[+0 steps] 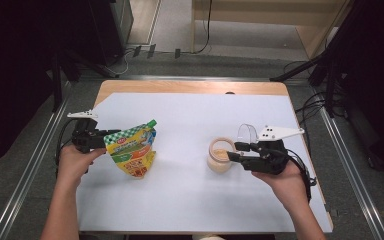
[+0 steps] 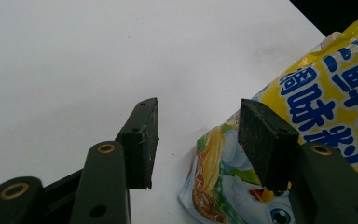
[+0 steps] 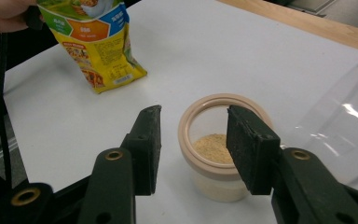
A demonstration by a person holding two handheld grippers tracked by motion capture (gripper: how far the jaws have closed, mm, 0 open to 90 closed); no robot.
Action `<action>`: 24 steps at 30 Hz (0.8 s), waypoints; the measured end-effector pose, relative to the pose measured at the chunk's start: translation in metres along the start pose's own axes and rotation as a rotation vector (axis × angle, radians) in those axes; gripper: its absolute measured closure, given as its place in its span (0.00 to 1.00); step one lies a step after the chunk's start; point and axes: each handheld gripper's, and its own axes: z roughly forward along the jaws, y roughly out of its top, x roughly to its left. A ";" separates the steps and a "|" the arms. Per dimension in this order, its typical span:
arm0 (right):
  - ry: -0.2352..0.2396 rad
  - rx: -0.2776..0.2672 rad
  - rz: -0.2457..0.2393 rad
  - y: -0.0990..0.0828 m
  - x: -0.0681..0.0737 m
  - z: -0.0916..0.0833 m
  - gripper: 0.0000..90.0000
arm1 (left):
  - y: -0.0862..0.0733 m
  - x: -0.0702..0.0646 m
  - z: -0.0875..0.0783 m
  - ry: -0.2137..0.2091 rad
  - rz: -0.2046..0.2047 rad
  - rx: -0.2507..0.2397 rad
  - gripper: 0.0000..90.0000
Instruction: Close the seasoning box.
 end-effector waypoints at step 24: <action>-0.068 -0.009 0.033 0.001 -0.028 -0.056 1.00 | 0.000 0.001 -0.001 0.005 0.003 0.002 0.53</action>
